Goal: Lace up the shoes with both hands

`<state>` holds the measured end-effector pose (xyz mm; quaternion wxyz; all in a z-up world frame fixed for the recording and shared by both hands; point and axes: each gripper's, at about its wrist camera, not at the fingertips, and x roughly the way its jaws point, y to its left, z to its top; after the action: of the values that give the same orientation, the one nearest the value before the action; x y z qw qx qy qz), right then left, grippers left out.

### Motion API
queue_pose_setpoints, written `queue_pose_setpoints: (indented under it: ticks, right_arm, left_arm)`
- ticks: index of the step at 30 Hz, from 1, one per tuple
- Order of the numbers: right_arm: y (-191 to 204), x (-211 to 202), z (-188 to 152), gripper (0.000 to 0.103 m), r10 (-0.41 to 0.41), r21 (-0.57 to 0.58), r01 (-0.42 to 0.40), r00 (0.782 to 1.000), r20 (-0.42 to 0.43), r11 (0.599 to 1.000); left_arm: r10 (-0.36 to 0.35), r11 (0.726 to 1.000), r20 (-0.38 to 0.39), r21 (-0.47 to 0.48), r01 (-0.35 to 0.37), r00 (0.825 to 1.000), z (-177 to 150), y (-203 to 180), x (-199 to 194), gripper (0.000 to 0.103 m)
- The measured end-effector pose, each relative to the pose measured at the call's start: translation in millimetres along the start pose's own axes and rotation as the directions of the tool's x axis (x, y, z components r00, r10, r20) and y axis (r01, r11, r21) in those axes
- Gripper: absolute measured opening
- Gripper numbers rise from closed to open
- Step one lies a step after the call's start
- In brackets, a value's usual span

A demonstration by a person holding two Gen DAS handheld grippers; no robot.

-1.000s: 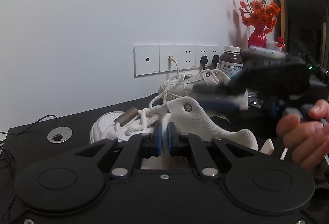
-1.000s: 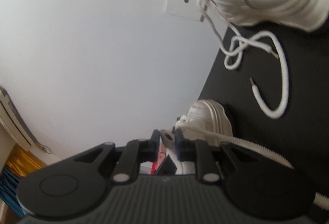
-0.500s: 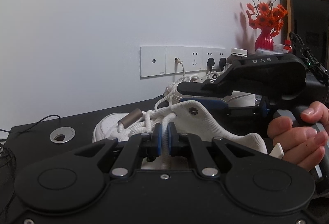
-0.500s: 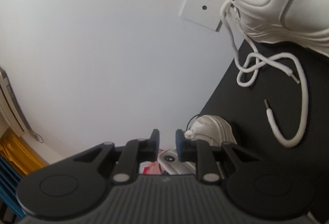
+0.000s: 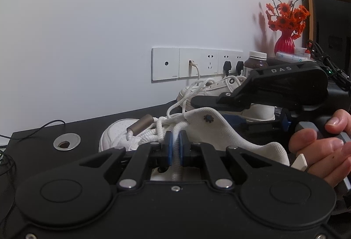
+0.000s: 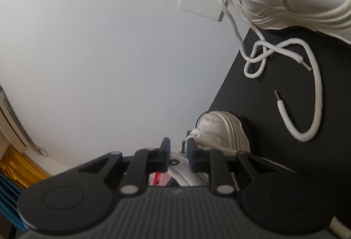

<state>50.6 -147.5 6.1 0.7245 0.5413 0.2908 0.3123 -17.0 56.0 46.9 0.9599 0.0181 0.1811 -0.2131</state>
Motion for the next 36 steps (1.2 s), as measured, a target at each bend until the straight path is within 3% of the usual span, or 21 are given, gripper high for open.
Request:
queue_pose_setpoints:
  ticks: [4, 8, 14, 17, 20, 21, 22, 25, 28, 36]
  right_arm:
    - [6.0, -6.6, -1.7, 0.016, 0.002, -0.038, -0.001, 1.0, 0.011, 0.999]
    - [1.3, 2.5, 4.5, 0.004, -0.011, -0.035, 0.011, 1.0, 0.019, 0.999]
    - [1.0, 1.4, 2.6, 0.003, -0.01, -0.043, 0.012, 0.999, 0.034, 0.999]
    - [1.8, -1.3, 1.6, 0.003, -0.013, -0.054, 0.015, 0.999, 0.049, 0.998]
    - [1.4, -4.0, 2.1, 0.003, -0.015, -0.062, 0.018, 0.998, 0.061, 0.998]
    - [1.4, -4.6, 2.2, 0.003, -0.015, -0.067, 0.02, 0.998, 0.065, 0.998]
    - [1.6, -4.9, 2.0, 0.003, -0.016, -0.07, 0.02, 0.998, 0.067, 0.997]
    - [2.2, -3.8, -0.5, 0.003, -0.019, -0.085, 0.025, 0.997, 0.072, 0.996]
    - [5.3, -5.2, -1.6, 0.003, -0.025, -0.112, 0.034, 0.996, 0.084, 0.993]
    - [8.9, -8.1, -2.1, 0.003, -0.034, -0.154, 0.051, 0.993, 0.113, 0.987]
  left_arm:
    - [0.004, 1.0, 0.001, 0.0, -0.004, 1.0, -0.6, -0.8, -0.4, 0.006]
    - [0.005, 1.0, 0.003, -0.004, -0.005, 1.0, -1.3, -0.3, -0.9, 0.006]
    - [0.022, 1.0, 0.01, 0.007, -0.022, 1.0, -1.8, -1.1, -4.9, 0.009]
    - [0.019, 0.998, 0.044, 0.066, -0.022, 0.999, -0.2, -7.7, -17.9, 0.015]
    - [0.049, 0.995, 0.085, 0.084, -0.056, 0.995, 3.1, -13.0, -30.1, 0.047]
    - [0.038, 0.996, 0.094, 0.077, -0.045, 0.995, 4.0, -13.1, -32.7, 0.071]
    - [0.023, 0.996, 0.099, 0.079, -0.031, 0.995, 4.2, -14.5, -34.6, 0.08]
    - [0.034, 0.992, 0.103, 0.122, -0.046, 0.994, 4.0, -26.6, -36.1, 0.082]
    - [0.036, 0.989, 0.112, 0.136, -0.051, 0.993, 1.8, -34.7, -35.0, 0.092]
    - [0.084, 0.993, 0.105, 0.076, -0.093, 0.991, 1.0, -24.5, -30.9, 0.103]
